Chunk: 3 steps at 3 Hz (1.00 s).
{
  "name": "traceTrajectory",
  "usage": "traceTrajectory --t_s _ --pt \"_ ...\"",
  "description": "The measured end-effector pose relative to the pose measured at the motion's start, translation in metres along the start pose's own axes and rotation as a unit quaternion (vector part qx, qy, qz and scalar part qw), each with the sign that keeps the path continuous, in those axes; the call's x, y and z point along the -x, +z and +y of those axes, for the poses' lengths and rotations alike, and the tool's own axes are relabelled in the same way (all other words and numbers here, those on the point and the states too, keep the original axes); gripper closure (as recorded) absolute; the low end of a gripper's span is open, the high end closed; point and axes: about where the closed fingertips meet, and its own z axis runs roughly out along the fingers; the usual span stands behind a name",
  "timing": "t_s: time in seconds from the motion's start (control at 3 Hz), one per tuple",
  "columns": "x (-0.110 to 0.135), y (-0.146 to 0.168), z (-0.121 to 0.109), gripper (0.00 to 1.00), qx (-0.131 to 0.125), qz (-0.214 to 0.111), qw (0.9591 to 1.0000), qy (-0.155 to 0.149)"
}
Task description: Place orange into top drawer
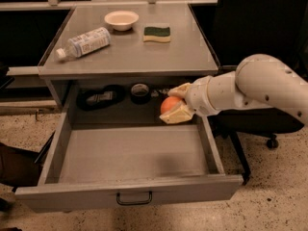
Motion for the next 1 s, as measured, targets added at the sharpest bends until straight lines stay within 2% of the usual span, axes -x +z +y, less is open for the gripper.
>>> traceTrajectory --t_s 0.33,0.67,1.0 --pt "0.002 0.03 0.039 1.0 0.044 -0.042 0.9974 -0.04" --pt "0.01 0.062 0.079 1.0 0.092 -0.08 0.9877 -0.098" --pt "0.023 0.097 0.109 1.0 0.108 -0.102 0.9765 -0.156"
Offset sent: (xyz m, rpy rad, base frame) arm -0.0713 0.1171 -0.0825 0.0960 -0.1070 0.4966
